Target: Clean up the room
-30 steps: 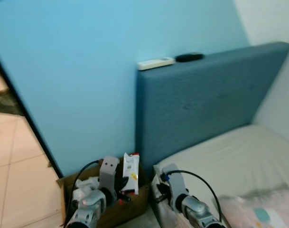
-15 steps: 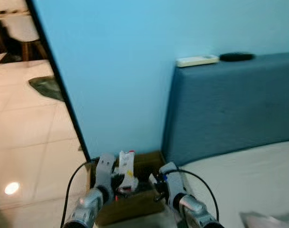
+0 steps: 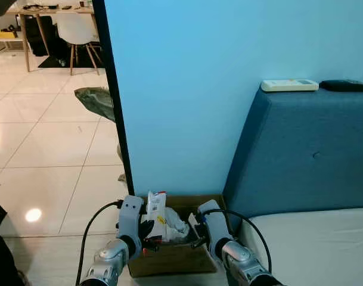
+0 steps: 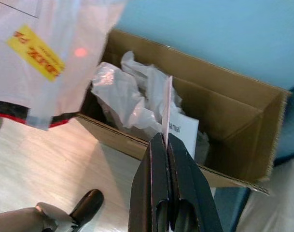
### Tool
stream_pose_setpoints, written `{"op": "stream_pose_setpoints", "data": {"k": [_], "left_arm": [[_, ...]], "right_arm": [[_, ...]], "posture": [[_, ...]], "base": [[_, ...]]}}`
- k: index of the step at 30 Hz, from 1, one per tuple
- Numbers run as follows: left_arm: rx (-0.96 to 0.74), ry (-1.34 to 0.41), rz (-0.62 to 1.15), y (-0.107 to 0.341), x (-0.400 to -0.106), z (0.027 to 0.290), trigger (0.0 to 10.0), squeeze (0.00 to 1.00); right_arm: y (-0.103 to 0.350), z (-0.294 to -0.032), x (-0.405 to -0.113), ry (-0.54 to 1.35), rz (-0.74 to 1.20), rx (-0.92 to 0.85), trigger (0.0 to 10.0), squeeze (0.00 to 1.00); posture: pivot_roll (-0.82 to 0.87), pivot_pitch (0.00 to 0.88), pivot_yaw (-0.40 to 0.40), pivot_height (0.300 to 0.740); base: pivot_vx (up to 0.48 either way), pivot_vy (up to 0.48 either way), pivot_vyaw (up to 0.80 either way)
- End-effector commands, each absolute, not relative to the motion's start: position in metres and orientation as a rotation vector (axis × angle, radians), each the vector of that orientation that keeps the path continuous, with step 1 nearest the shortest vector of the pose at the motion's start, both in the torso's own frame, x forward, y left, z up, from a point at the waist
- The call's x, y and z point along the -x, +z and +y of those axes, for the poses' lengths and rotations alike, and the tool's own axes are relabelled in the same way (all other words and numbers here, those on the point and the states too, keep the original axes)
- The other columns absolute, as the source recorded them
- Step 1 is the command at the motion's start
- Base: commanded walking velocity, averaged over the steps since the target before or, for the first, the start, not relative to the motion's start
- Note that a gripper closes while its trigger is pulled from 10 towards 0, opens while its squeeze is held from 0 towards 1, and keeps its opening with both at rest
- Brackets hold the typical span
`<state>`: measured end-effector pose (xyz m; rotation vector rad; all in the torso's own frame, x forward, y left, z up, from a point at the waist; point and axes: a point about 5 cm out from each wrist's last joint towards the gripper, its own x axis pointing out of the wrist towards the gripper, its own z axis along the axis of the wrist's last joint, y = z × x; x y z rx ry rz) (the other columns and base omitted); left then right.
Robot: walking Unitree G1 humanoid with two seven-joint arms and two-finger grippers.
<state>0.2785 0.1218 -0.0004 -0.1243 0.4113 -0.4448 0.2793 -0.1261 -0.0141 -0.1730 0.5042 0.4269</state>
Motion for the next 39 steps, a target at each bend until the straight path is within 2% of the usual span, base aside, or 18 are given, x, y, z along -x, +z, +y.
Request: {"op": "stream_pose_setpoints", "data": {"k": [1,24,28,34,39], "left_arm": [[0.132,-0.436,0.417,-0.002,-0.278,0.123,10.0,0.0],[0.136,-0.454,0.405,-0.002,-0.277,0.12,10.0,0.0],[0.115,-0.463,0.404,-0.002,-0.276,0.119,10.0,0.0],[0.131,-0.457,0.388,-0.001,-0.276,0.12,10.0,0.0],[0.136,-0.465,0.368,0.002,-0.276,0.121,10.0,0.0]], "right_arm": [[-0.017,-0.128,-0.277,0.427,0.521,0.186,10.0,0.0],[-0.017,-0.122,-0.276,0.453,0.51,0.208,10.0,0.0],[-0.017,-0.124,-0.277,0.444,0.511,0.218,10.0,0.0],[-0.016,-0.132,-0.282,0.395,0.538,0.325,10.0,0.0],[-0.006,-0.129,-0.293,0.41,0.502,0.438,10.0,0.0]], "posture": [[0.01,0.026,-0.044,0.732],[0.0,0.02,-0.037,0.732],[0.01,0.022,-0.042,0.732],[0.01,0.025,-0.046,0.732],[0.02,0.032,-0.046,0.732]], "base": [[0.247,0.0,0.0],[0.325,0.0,0.0],[0.0,0.0,0.0],[0.0,0.0,0.0],[0.0,0.0,0.0]]}}
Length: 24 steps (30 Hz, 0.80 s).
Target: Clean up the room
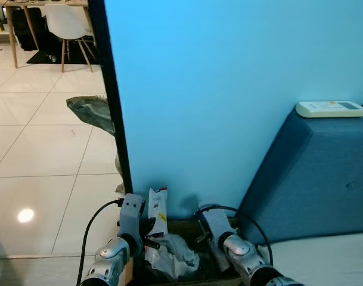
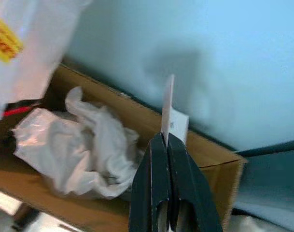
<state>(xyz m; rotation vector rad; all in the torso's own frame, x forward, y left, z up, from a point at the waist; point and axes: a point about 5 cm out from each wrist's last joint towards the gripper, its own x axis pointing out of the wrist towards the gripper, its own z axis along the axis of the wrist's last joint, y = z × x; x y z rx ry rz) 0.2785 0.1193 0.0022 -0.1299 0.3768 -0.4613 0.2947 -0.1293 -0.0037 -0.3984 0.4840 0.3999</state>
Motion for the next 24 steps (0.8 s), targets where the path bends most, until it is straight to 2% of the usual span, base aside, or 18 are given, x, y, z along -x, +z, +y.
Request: {"op": "stream_pose_setpoints", "data": {"k": [1,5,9,14,17,18,21,22,23,24], "left_arm": [[0.136,-0.465,0.368,0.002,-0.276,0.121,10.0,0.0],[0.117,-0.49,0.338,0.004,-0.271,0.124,10.0,0.0],[0.105,-0.494,0.323,0.005,-0.265,0.129,10.0,0.0],[0.107,-0.494,0.315,0.006,-0.262,0.132,10.0,0.0],[0.107,-0.494,0.308,0.007,-0.257,0.134,10.0,0.0],[0.113,-0.5,0.292,0.011,-0.25,0.136,10.0,0.0],[0.12,-0.509,0.274,0.018,-0.239,0.138,10.0,0.0],[0.124,-0.516,0.262,0.021,-0.239,0.136,10.0,0.0],[0.137,-0.529,0.241,0.028,-0.24,0.131,10.0,0.0],[0.137,-0.529,0.241,0.028,-0.24,0.131,10.0,0.0]], "right_arm": [[-0.006,-0.129,-0.293,0.41,0.502,0.438,10.0,0.0],[0.015,-0.122,-0.314,0.408,0.405,0.526,10.0,0.0],[0.023,-0.12,-0.321,0.396,0.386,0.539,10.0,0.0],[0.025,-0.12,-0.323,0.382,0.378,0.549,10.0,0.0],[0.027,-0.119,-0.325,0.384,0.368,0.56,10.0,0.0],[0.028,-0.12,-0.326,0.373,0.375,0.572,10.0,0.0],[0.028,-0.122,-0.327,0.357,0.385,0.589,10.0,0.0],[0.027,-0.123,-0.327,0.351,0.391,0.598,10.0,0.05],[0.027,-0.126,-0.327,0.34,0.397,0.61,10.0,0.51],[0.027,-0.126,-0.327,0.34,0.397,0.61,10.0,0.51]], "posture": [[0.02,0.032,-0.046,0.732],[0.04,0.068,-0.051,0.732],[0.07,0.112,-0.052,0.732],[0.07,0.112,-0.052,0.732],[0.09,0.147,-0.05,0.732],[0.12,0.226,-0.03,0.732],[0.12,0.23,-0.03,0.732],[0.13,0.234,-0.028,0.732],[0.14,0.239,-0.026,0.732],[0.14,0.239,-0.026,0.732]], "base": [[0.0,0.0,0.0],[0.0,0.0,0.0],[0.0,0.0,0.0],[0.0,0.0,0.0],[0.0,0.0,0.0],[0.0,0.0,0.0],[0.0,0.0,0.0],[0.0,0.0,0.0],[0.0,0.0,0.0],[0.0,0.0,0.0]]}}
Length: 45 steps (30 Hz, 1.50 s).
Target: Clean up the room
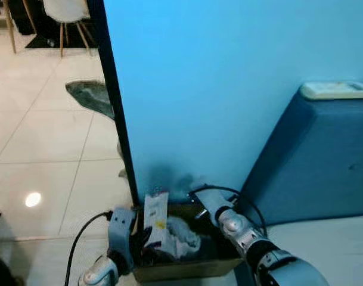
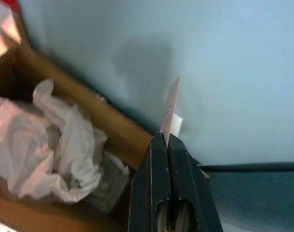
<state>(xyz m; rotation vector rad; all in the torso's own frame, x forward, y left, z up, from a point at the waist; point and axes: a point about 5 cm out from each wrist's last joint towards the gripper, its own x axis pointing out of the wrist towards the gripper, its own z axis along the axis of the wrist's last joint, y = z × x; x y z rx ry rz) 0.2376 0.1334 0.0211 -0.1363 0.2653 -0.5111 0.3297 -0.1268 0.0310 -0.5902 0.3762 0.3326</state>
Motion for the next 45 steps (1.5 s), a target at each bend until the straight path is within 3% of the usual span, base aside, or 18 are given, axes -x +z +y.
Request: {"op": "stream_pose_setpoints", "data": {"k": [1,2,3,4,11,16,17,19,20,26,29,40,45], "left_arm": [[0.154,-0.544,0.223,0.034,-0.241,0.127,10.0,0.0],[0.156,-0.553,0.215,0.036,-0.241,0.124,10.0,0.0],[0.156,-0.553,0.215,0.036,-0.241,0.124,10.0,0.0],[0.153,-0.56,0.209,0.037,-0.241,0.123,10.0,0.0],[0.173,-0.568,0.193,0.047,-0.241,0.118,10.0,0.0],[0.181,-0.576,0.195,0.049,-0.243,0.116,10.0,0.0],[0.17,-0.602,0.196,0.051,-0.247,0.112,10.0,0.0],[0.167,-0.608,0.198,0.051,-0.247,0.111,10.0,0.0],[0.167,-0.615,0.203,0.051,-0.249,0.11,10.0,0.0],[0.117,-0.648,0.223,0.048,-0.257,0.102,10.0,0.0],[0.052,-0.647,0.23,0.047,-0.27,0.096,10.0,0.0],[-0.152,-0.603,0.257,0.04,-0.285,0.092,10.0,0.0],[-0.381,-0.537,0.325,0.023,-0.289,0.096,10.0,0.0]], "right_arm": [[0.028,-0.127,-0.328,0.328,0.398,0.62,10.0,0.59],[0.028,-0.128,-0.328,0.323,0.395,0.622,10.0,0.84],[0.028,-0.128,-0.328,0.323,0.395,0.622,10.0,0.84],[0.029,-0.128,-0.329,0.32,0.392,0.626,10.0,1.0],[0.03,-0.129,-0.33,0.3,0.381,0.621,10.0,1.0],[0.026,-0.131,-0.326,0.271,0.402,0.525,10.0,0.98],[0.021,-0.133,-0.322,0.27,0.438,0.444,10.0,0.17],[0.019,-0.133,-0.321,0.27,0.446,0.427,10.0,0.17],[0.014,-0.137,-0.317,0.252,0.473,0.394,10.0,0.0],[-0.003,-0.157,-0.3,0.142,0.556,0.288,10.0,0.0],[-0.019,-0.181,-0.28,0.04,0.629,0.231,10.0,0.0],[-0.02,-0.193,-0.278,0.005,0.641,0.253,10.0,0.0],[-0.016,-0.192,-0.283,0.0,0.614,0.253,10.0,0.0]], "posture": [[0.14,0.239,-0.026,0.732],[0.14,0.238,-0.024,0.732],[0.14,0.238,-0.024,0.732],[0.14,0.239,-0.023,0.732],[0.13,0.232,-0.02,0.732],[0.11,0.219,-0.017,0.732],[0.1,0.208,-0.031,0.732],[0.1,0.208,-0.031,0.732],[0.08,0.198,-0.027,0.732],[0.06,0.181,-0.027,0.732],[0.05,0.166,-0.02,0.732],[0.01,0.145,-0.033,0.732],[0.0,0.135,-0.033,0.732]], "base": [[0.0,0.0,0.0],[0.0,0.0,0.0],[0.0,0.0,0.0],[0.0,0.0,0.0],[0.0,0.0,0.0],[0.0,0.0,0.0],[0.0,0.0,0.0],[0.0,0.0,0.0],[0.0,0.0,-0.76],[0.0,0.0,-0.76],[0.0,0.0,-0.77],[0.0,0.0,-0.77],[0.0,0.0,-0.54]]}}
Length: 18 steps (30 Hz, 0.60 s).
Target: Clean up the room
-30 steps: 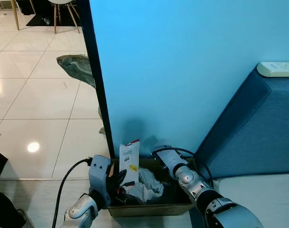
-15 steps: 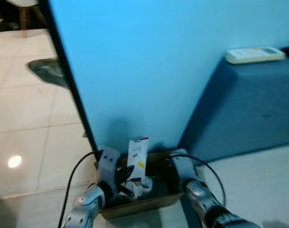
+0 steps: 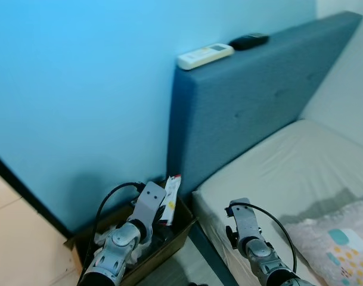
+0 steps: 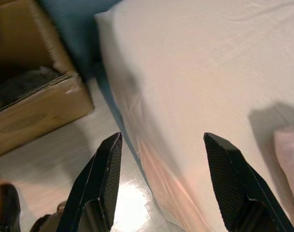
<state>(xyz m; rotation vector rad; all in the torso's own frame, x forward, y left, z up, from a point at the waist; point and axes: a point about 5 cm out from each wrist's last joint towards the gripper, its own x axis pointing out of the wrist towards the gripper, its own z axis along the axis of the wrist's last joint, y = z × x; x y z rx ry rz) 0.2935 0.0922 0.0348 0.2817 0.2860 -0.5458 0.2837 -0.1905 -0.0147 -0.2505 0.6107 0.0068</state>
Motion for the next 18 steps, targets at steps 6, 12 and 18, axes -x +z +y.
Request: {"op": "stream_pose_setpoints", "data": {"k": [6,12,18], "left_arm": [[-0.519,-0.469,0.389,0.011,-0.29,0.109,10.0,0.0],[-0.637,-0.459,0.461,-0.003,-0.286,0.121,10.0,0.0],[-0.699,-0.46,0.493,-0.009,-0.283,0.131,10.0,0.0]], "right_arm": [[-0.015,-0.19,-0.283,0.01,0.612,0.268,10.0,0.0],[-0.015,-0.189,-0.283,0.013,0.609,0.269,10.0,0.0],[-0.015,-0.19,-0.284,0.013,0.605,0.27,10.0,0.0]], "posture": [[0.0,0.129,-0.03,0.732],[-0.02,0.128,-0.027,0.732],[-0.02,0.127,-0.021,0.732]], "base": [[0.0,0.0,0.0],[0.0,0.0,0.0],[0.0,0.0,0.0]]}}
